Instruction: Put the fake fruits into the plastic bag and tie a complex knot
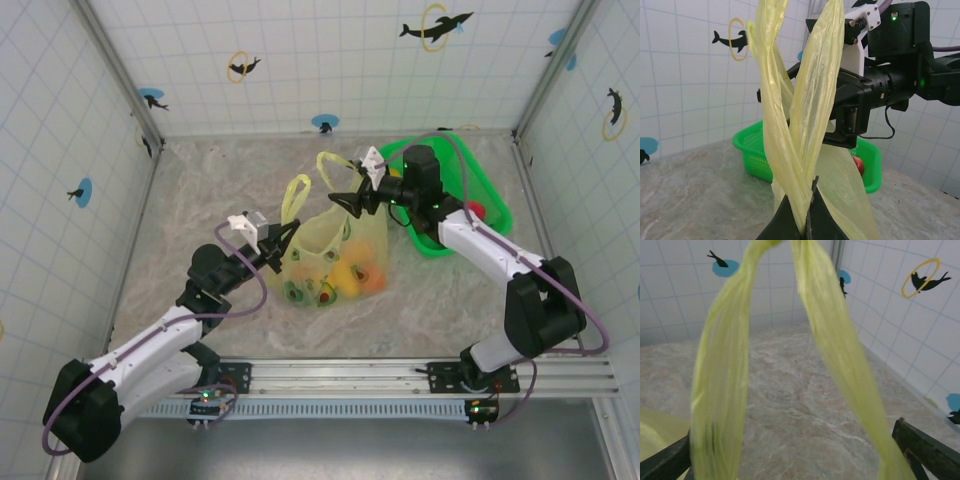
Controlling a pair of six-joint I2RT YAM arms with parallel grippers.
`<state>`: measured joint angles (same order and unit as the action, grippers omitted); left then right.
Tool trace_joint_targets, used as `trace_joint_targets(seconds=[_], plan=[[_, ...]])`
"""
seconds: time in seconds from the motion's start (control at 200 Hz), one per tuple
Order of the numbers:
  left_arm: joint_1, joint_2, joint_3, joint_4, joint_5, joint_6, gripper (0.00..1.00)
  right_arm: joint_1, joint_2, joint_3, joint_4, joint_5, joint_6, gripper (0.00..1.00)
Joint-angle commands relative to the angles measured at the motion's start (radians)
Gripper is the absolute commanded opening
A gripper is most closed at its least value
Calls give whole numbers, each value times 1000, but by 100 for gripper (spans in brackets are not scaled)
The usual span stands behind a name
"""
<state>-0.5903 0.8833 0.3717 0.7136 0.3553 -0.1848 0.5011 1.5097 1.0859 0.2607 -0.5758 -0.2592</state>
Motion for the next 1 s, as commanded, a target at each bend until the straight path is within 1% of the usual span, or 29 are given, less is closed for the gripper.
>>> trace_joint_targets(seconds=[0.0, 0.05, 0.075, 0.08, 0.085, 0.09, 0.11, 0.135, 0.175, 0.23, 0.25, 0.275, 0.395, 0.425, 0.45, 0.505, 0.52, 0.585, 0.59, 0.621, 0.661, 0.741, 0.771, 0.826, 0.911, 0.996], plan=[[-8, -12, -6, 37, 15, 0, 0, 20, -40, -30, 103, 132, -22, 83], [-9, -11, -5, 36, 14, 2, 0, 26, -54, -42, 109, 149, -39, 74], [-8, -10, -6, 37, 15, 2, 0, 27, -60, -48, 113, 154, -50, 66], [-8, -10, -6, 37, 15, 1, 0, 27, -60, -48, 113, 154, -50, 66], [-8, -10, -5, 37, 15, 2, 0, 28, -62, -49, 113, 156, -51, 64], [-8, -11, -6, 38, 15, 1, 0, 28, -65, -52, 112, 160, -53, 60], [-8, -11, -7, 37, 15, 1, 0, 30, -69, -55, 111, 168, -60, 52], [-8, -9, -6, 38, 16, 1, 0, 30, -74, -57, 108, 177, -66, 42], [-8, -9, -7, 38, 18, 2, 0, 28, -83, -61, 102, 182, -73, 31], [-8, -7, -6, 38, 19, 0, 0, 29, -96, -68, 98, 180, -82, 10], [-8, -7, -6, 37, 19, 0, 0, 28, -104, -73, 101, 179, -83, 5], [-8, -6, -6, 38, 21, -1, 0, 29, -112, -83, 111, 171, -82, 3], [-8, -2, -4, 37, 29, -2, 0, 40, -143, -115, 137, 164, -71, 3], [-8, -2, -4, 37, 31, -3, 0, 45, -149, -118, 138, 165, -69, 6], [-8, -2, -3, 38, 32, -3, 0, 48, -155, -125, 143, 168, -63, 14], [-9, -1, -4, 38, 33, -3, 0, 57, -162, -139, 156, 183, -45, 38], [-8, -2, -4, 39, 35, -5, 0, 61, -165, -143, 160, 223, -43, 42], [-8, -4, -3, 40, 36, -5, 0, 81, -178, -166, 188, 309, -42, 55], [-8, -4, -4, 41, 36, -5, 0, 85, -181, -171, 195, 329, -40, 58], [-9, -5, -2, 40, 36, -5, 0, 101, -188, -185, 218, 395, -35, 64], [-8, -7, -2, 40, 35, -4, 0, 126, -196, -202, 246, 470, -32, 70], [-8, -10, -3, 37, 33, -2, 0, 176, -201, -215, 253, 568, -76, 73], [-8, -12, -3, 38, 33, -1, 0, 204, -195, -213, 251, 634, -102, 74], [-8, -13, -3, 36, 34, 0, 0, 232, -181, -200, 240, 696, -129, 74], [-8, -13, -3, 36, 36, 1, 0, 237, -171, -196, 250, 708, -123, 71], [-8, -15, -4, 34, 38, 2, 0, 228, -165, -187, 258, 682, -108, 64]])
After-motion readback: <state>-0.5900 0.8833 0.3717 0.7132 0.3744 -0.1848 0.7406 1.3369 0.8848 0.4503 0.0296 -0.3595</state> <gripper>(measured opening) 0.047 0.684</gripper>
